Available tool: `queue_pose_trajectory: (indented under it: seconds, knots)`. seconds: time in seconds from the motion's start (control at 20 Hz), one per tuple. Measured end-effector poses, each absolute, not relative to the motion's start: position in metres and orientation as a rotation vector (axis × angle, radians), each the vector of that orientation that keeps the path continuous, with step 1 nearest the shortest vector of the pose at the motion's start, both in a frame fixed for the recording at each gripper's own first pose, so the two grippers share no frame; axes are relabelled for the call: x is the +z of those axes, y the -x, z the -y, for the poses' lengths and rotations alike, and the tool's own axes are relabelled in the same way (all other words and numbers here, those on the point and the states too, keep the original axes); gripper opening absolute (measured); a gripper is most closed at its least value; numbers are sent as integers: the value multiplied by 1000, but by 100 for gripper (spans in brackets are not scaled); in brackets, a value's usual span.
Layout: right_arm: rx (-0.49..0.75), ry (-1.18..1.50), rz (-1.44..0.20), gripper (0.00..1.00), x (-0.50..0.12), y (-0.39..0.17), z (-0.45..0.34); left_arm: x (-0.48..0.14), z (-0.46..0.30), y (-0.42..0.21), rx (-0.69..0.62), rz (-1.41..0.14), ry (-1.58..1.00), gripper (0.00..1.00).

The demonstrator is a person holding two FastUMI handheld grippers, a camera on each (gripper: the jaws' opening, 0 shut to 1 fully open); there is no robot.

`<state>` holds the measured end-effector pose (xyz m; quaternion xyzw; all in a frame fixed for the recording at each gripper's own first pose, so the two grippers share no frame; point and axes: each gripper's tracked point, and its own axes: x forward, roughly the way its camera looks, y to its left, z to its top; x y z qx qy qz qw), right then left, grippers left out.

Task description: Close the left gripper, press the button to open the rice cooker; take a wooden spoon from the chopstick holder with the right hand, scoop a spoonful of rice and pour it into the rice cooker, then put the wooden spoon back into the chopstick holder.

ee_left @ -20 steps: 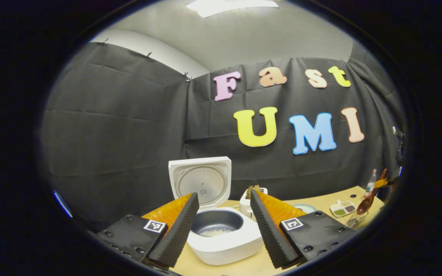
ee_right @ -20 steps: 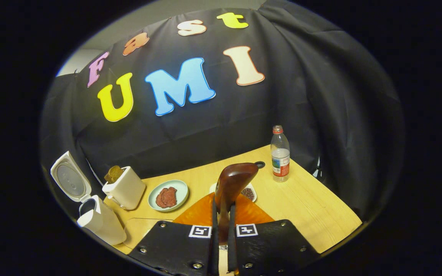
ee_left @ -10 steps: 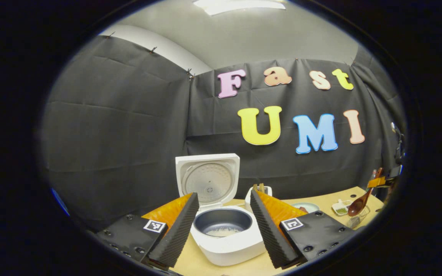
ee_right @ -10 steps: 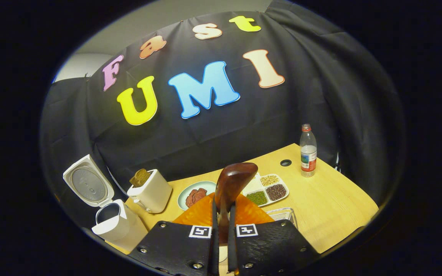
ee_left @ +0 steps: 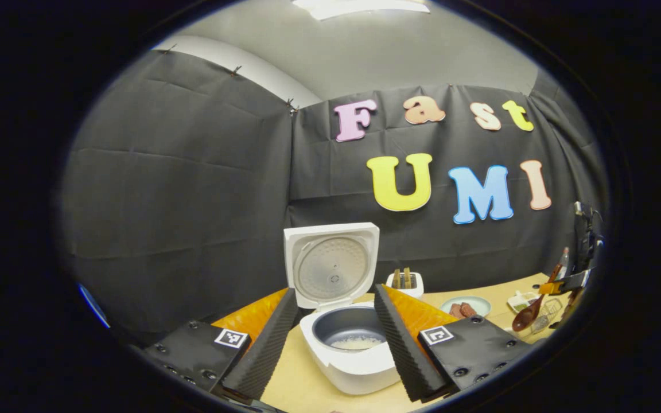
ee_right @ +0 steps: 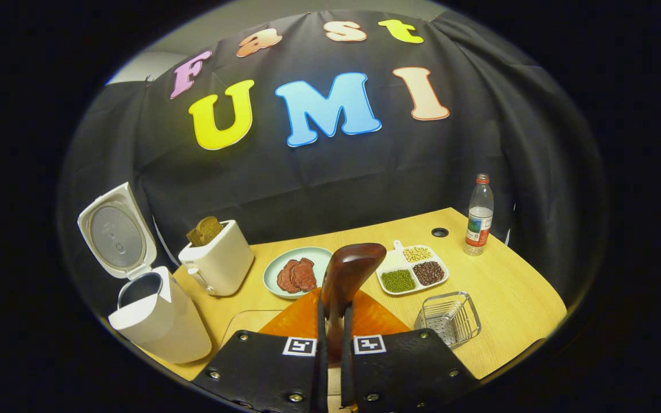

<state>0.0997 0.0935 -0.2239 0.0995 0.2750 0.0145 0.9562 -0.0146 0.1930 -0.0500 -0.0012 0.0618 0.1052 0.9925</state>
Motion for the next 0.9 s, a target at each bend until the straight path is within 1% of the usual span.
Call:
queue_pose_trajectory:
  seconds: [0.3,0.45,0.5,0.6,0.9]
  knots:
    - [20,-65,-593,9,-257,-92,-111,-56,-216,21,230,-137,-11,93]
    - [32,-34,-573,10,-256,-90,-125,-60,-220,22,231,-142,-8,93]
    - [42,-32,-576,10,-258,-88,-132,-61,-220,22,228,-143,-5,97]
    - [68,-36,-587,10,-262,-82,-148,-63,-220,20,223,-146,-1,93]
    - [142,-102,-615,9,-268,-67,-189,-65,-219,18,199,-147,-6,94]
